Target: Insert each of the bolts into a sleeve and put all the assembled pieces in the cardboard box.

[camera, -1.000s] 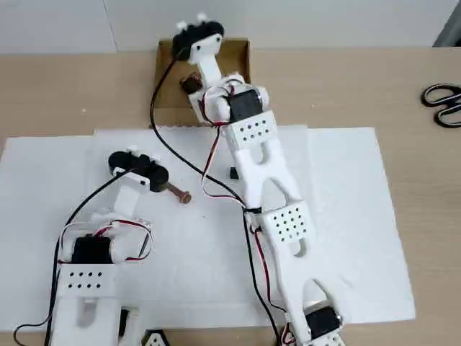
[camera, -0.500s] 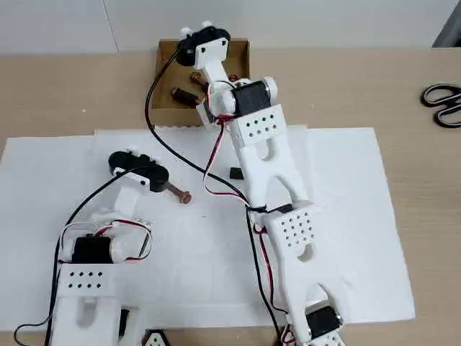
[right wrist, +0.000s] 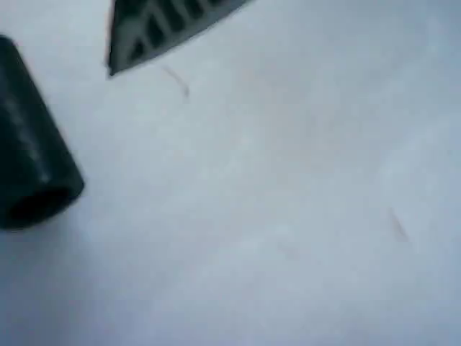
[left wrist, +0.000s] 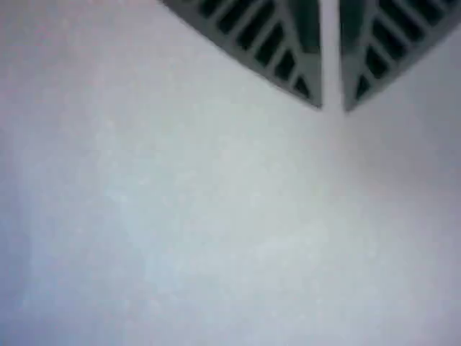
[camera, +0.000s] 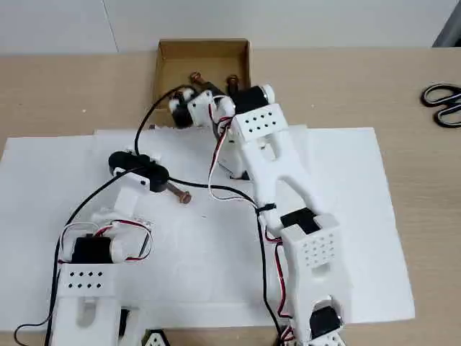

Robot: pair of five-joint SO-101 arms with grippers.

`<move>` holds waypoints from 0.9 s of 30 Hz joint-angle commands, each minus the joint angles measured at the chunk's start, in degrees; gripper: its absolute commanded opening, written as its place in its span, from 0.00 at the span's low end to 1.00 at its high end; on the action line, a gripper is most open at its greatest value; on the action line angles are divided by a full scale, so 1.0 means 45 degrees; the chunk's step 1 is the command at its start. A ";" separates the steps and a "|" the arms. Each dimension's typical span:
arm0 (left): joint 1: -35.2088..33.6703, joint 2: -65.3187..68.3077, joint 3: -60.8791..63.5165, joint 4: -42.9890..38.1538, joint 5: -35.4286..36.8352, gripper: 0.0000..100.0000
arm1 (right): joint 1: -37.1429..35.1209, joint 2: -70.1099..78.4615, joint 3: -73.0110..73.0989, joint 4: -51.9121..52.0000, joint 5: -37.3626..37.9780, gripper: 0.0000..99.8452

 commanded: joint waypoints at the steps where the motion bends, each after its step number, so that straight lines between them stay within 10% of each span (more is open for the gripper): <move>1: -0.0078 -0.0098 -0.0166 -0.0176 0.0020 0.00 | 0.0654 -0.0850 0.0078 -0.0068 0.1309 0.17; 15: -0.0156 -0.0098 -0.1866 0.0977 -0.0020 0.00 | 0.0733 0.0068 0.0039 -0.0811 0.3243 0.17; 27: -0.3770 -0.0098 -0.2842 0.1074 -0.0977 0.00 | 0.0479 0.1221 0.0020 -0.1358 0.3204 0.17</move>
